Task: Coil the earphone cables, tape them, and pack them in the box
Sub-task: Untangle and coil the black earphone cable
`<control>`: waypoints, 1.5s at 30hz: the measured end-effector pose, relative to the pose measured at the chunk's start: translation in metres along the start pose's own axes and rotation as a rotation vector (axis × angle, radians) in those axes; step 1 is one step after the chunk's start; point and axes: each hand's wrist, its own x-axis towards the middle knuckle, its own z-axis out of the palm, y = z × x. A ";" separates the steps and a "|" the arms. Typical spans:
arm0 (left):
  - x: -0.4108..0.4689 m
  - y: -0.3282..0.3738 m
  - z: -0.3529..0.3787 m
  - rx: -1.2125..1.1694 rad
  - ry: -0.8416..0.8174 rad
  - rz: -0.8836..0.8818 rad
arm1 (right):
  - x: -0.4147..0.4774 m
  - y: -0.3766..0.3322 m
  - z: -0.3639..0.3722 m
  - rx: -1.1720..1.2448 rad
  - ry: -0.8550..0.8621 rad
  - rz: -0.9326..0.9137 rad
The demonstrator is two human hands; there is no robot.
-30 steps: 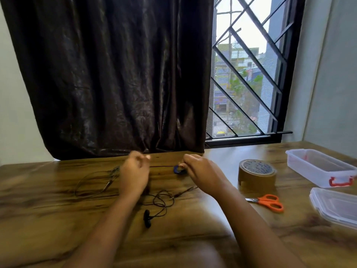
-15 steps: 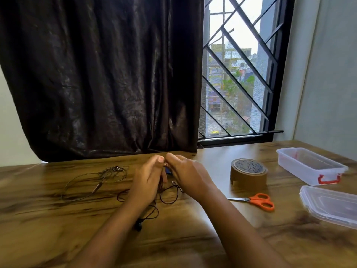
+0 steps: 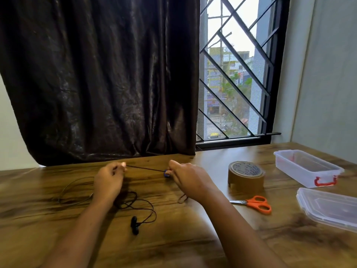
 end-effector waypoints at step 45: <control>-0.041 0.037 0.016 0.177 -0.379 0.540 | 0.008 -0.004 0.017 0.361 0.001 -0.019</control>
